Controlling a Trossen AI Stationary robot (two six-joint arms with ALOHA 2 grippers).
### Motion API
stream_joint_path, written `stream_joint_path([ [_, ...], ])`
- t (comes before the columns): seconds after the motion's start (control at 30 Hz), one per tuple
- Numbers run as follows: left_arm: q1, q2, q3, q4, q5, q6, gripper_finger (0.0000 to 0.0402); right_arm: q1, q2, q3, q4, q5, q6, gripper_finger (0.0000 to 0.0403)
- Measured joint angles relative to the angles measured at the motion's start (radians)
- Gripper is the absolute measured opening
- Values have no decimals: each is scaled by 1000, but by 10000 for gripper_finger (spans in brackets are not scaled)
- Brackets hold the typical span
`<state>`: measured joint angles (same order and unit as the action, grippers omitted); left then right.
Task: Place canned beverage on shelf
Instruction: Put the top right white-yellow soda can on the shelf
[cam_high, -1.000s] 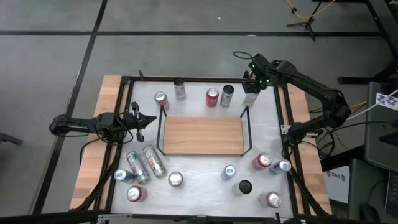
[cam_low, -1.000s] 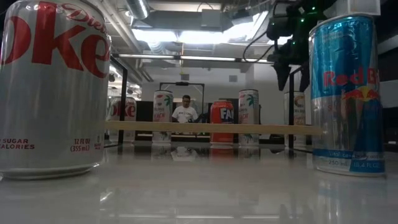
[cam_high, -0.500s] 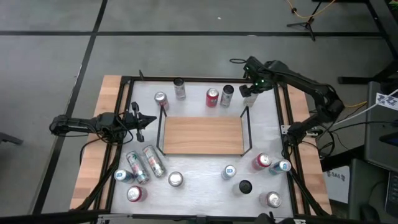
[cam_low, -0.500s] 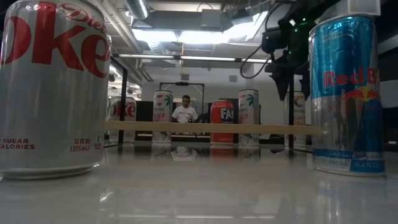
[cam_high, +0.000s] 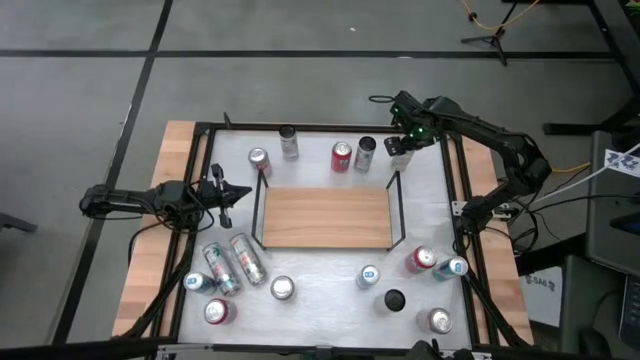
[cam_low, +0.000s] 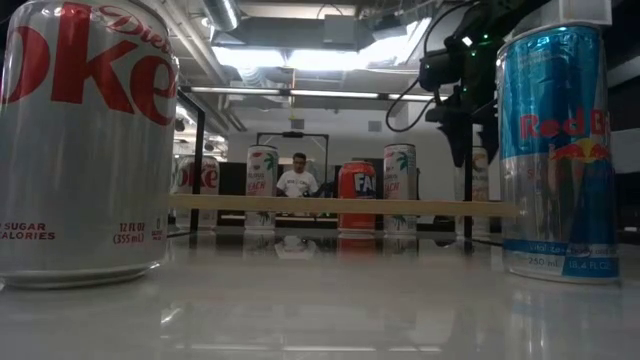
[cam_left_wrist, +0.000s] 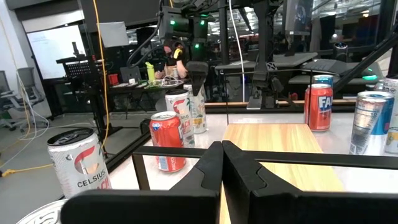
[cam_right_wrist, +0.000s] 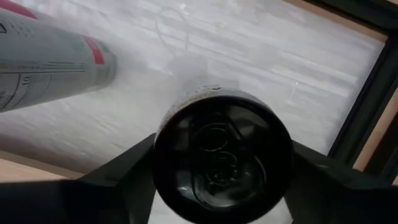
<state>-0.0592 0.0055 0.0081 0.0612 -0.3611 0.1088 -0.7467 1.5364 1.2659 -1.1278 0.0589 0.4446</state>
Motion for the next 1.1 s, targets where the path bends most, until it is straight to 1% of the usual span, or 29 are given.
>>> stream_joint_path([
  [0.1,0,0,0,0,0,0,0,0,-1,0,1,0,0,239],
  [0.27,0,0,0,0,0,0,0,0,-1,1,-1,0,0,240],
  [0.4,0,0,0,0,0,0,0,0,1,32,-29,-34,0,259],
  [0.5,0,0,0,0,0,0,0,0,1,87,-56,-46,0,259],
  [0.67,0,0,0,0,0,0,0,1,1,201,-126,-54,15,242],
  [0.83,0,0,0,0,0,0,0,1,0,334,-204,-73,45,251],
  [1.0,0,0,0,0,0,0,0,3,0,453,-254,-138,54,249],
  [1.1,0,0,0,0,0,0,0,29,0,505,-258,-168,76,247],
])
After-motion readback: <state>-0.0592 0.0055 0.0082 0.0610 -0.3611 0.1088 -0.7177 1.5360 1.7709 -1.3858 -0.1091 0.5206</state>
